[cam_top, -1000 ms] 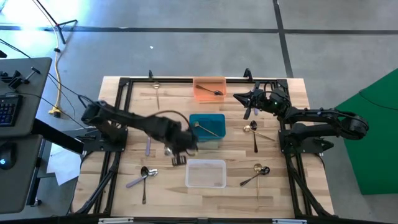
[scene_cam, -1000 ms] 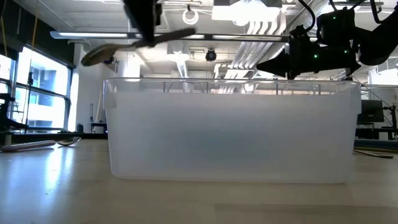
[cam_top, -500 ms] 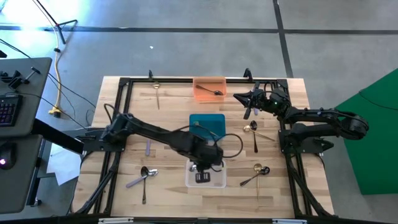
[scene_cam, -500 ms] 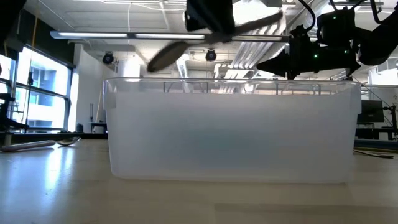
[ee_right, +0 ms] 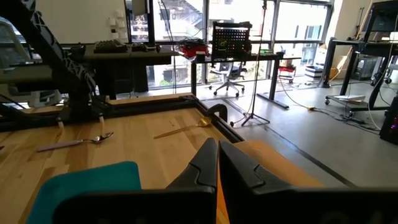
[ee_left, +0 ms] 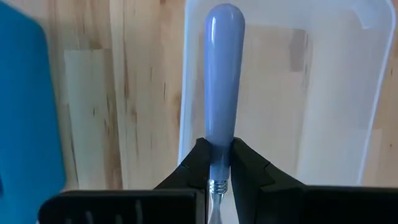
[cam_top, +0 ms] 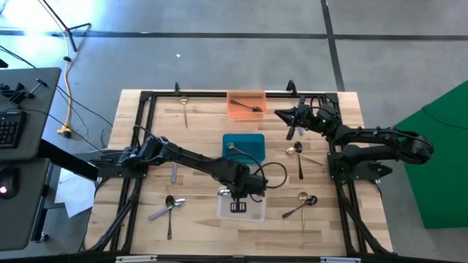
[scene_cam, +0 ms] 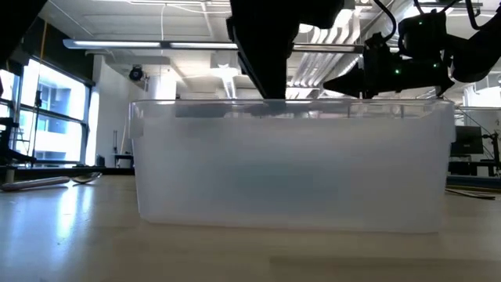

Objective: Sort silverware by color (type)
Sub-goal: Put the purple spoon into the transparent bin, then put the gold spoon into the dark green bin

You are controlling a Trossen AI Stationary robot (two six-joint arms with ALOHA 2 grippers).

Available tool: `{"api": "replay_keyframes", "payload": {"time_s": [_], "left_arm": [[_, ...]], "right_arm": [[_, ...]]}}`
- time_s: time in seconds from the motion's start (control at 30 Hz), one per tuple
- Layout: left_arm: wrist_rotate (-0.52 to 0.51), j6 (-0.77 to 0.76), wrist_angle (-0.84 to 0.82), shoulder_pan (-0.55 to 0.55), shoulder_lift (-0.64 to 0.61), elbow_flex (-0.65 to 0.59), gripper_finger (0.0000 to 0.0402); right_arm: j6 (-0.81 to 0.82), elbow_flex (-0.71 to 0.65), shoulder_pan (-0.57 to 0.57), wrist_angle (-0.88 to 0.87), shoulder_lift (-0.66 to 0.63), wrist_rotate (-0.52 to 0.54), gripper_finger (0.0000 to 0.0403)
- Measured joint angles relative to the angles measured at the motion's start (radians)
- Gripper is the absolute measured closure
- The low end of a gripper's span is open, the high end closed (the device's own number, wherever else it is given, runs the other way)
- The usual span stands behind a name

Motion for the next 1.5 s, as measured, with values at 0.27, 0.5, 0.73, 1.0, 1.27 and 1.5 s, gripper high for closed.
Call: {"api": "replay_keyframes", "payload": {"time_s": [0.27, 0.5, 0.73, 1.0, 1.27, 1.5], "left_arm": [[0.039, 0.016, 0.075, 0.006, 0.004, -0.001, 0.0398], [-0.003, 0.07, 0.078, -0.002, 0.004, -0.001, 0.0399], [-0.042, 0.155, 0.183, -0.001, -0.039, -0.021, 0.04], [-0.004, 0.181, 0.623, 0.023, -0.205, -0.375, 0.0401], [-0.022, 0.119, 1.147, 0.081, -0.498, -0.844, 0.0401], [-0.06, 0.127, 1.447, 0.171, -0.699, -1.14, 0.0401]], "right_arm": [[0.008, 0.0, 0.0, -0.004, 0.0, 0.0, 0.0403], [0.008, 0.0, 0.0, -0.008, 0.0, 0.001, 0.0403], [0.002, 0.0, 0.0, -0.035, 0.0, 0.001, 0.0403], [0.008, 0.002, 0.036, -0.035, -0.006, -0.01, 0.0403], [0.01, 0.083, 0.12, -0.117, -0.005, 0.03, 0.0403], [0.036, 0.214, 0.209, -0.274, -0.004, 0.169, 0.0403]]}}
